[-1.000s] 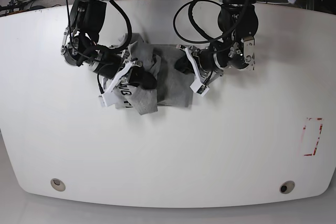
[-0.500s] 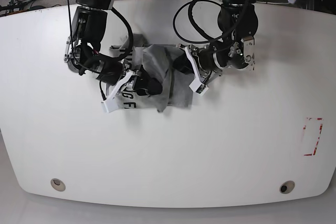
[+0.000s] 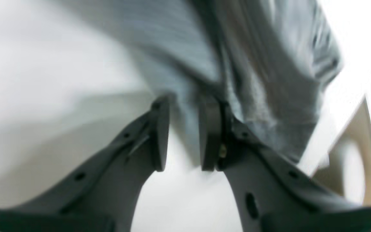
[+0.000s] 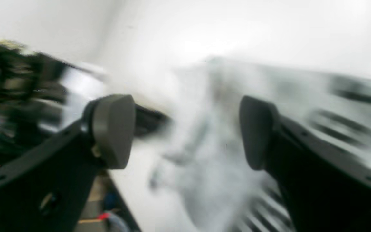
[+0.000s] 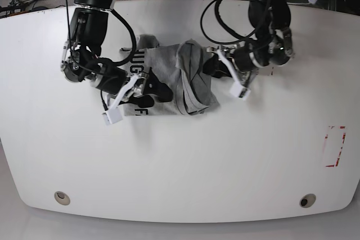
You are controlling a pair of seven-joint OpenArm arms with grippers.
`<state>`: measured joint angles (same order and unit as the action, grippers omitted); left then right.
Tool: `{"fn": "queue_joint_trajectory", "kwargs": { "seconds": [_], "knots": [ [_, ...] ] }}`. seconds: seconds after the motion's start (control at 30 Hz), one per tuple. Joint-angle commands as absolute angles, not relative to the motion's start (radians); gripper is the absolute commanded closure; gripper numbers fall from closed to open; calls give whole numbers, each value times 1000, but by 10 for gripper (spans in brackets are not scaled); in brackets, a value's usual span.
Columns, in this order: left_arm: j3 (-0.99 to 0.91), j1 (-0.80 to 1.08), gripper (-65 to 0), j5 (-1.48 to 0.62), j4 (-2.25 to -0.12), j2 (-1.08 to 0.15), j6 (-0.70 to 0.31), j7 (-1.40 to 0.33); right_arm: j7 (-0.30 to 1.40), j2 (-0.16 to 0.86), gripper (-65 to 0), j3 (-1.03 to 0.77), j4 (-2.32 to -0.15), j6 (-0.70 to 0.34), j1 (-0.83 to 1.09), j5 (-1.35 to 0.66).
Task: Fold the T-shirt properly
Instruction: 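Release the shirt with the left gripper and press the fold with the right gripper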
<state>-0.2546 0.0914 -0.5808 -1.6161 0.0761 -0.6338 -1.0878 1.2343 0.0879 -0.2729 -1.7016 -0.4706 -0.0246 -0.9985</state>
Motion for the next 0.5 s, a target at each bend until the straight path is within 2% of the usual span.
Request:
{"fn": "queue_joint_trajectory", "kwargs": {
  "seconds": [0.0,0.17,0.33,0.47],
  "knots": [
    [-305,87,-153,-691,-1702,48,-639,-1076,1222,113,-469,-265,-1741,-475,-16,-1026],
    [-415,113,-154,-806,-1768,-108,-639,-1118,1225,140,-368,-219,-1742,-476,53,-1026],
    [-496,119,-154,-846,-1768,-206,-639,-1179,1221,157,-281,-117,-1733,-475,81,-1021],
    [-535,148,-154,-851,-1774,-260,-639,-1199,1194,148,-203,-41,-1646,-472,71,-997]
  ]
}}
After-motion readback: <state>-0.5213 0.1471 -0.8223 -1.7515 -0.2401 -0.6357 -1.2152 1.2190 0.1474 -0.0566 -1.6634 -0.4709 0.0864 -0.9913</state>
